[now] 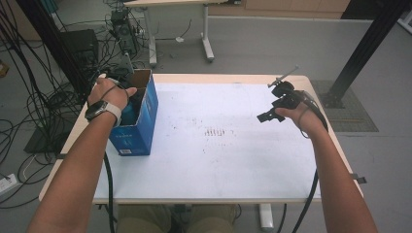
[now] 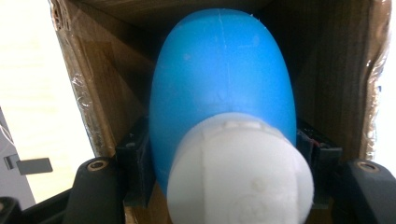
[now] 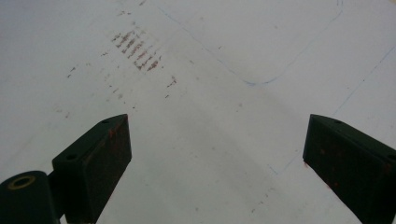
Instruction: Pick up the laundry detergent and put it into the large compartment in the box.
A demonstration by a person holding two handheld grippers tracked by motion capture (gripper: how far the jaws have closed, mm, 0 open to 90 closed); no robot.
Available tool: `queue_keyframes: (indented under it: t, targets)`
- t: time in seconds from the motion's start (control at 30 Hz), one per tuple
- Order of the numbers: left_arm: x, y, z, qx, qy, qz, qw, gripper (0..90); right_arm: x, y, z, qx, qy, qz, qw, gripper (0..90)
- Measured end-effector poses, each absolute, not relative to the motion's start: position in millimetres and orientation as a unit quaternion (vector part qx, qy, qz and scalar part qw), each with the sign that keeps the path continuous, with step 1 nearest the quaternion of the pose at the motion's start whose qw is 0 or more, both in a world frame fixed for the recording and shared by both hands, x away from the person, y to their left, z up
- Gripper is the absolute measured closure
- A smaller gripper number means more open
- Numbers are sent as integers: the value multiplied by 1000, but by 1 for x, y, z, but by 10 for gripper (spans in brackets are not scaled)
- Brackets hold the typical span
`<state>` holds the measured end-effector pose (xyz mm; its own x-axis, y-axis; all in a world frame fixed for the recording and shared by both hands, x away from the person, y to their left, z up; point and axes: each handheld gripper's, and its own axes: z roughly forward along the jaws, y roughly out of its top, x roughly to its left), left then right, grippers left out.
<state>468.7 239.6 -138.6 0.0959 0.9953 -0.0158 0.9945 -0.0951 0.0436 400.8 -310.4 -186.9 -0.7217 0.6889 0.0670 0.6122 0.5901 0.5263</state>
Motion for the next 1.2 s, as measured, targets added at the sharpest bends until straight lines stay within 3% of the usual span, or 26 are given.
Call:
queue_keyframes:
  t: [0.47, 1.2]
  targets:
    - [468, 238, -139, 742, 670, 10, 25, 291, 400, -311, -186, 367, 889, 266, 73, 78]
    - [461, 245, -134, 748, 662, 9, 45, 280, 400, -308, -185, 363, 891, 264, 71, 81]
